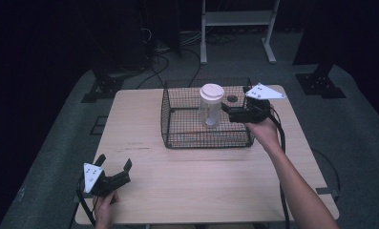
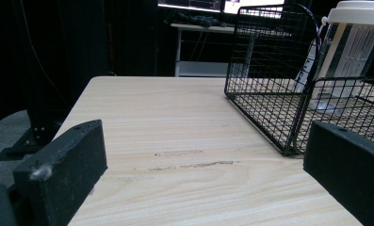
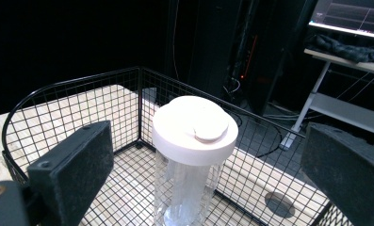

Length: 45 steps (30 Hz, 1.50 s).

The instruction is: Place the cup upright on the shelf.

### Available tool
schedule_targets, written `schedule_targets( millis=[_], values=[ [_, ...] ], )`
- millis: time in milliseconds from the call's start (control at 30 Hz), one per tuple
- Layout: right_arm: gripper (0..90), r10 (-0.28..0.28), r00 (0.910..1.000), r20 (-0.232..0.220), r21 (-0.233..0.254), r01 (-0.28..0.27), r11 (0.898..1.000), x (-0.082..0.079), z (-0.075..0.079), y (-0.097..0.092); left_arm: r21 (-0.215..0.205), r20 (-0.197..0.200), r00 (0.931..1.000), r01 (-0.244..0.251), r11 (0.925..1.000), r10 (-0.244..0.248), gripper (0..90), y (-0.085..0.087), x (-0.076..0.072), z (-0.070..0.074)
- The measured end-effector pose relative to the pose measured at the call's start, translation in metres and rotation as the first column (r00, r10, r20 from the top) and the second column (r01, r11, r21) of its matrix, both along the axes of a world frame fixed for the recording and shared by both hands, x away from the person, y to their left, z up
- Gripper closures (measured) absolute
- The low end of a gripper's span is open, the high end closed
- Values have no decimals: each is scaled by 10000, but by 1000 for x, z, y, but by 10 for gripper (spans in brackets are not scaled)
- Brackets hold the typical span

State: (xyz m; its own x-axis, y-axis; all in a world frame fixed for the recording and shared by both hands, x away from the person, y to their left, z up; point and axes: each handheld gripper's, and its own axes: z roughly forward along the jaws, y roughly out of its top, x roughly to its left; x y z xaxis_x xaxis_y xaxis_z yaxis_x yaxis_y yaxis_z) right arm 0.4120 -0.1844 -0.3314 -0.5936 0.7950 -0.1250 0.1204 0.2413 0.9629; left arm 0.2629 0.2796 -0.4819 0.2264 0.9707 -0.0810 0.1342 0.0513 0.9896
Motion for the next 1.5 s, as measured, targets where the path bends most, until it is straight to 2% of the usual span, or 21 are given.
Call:
schedule_targets(
  millis=[433,867,1000,1500],
  values=[
    [26,280,9996,-13,198,-280,9994,-16,-8,-10,26,4,10000,-1,10000,1,0,0,0,0],
    [27,341,9994,-114,67,-340,9994,-29,-21,-17,2,11,10000,-7,10000,7,0,-1,0,0],
    [27,435,9985,-340,89,-432,9990,-34,-29,-22,3,9,10000,3,10000,-3,0,-1,0,0],
    [26,460,9986,-276,-10,-461,9989,-53,-40,-34,80,10,10000,-16,10000,16,0,-1,0,0]
  ],
)
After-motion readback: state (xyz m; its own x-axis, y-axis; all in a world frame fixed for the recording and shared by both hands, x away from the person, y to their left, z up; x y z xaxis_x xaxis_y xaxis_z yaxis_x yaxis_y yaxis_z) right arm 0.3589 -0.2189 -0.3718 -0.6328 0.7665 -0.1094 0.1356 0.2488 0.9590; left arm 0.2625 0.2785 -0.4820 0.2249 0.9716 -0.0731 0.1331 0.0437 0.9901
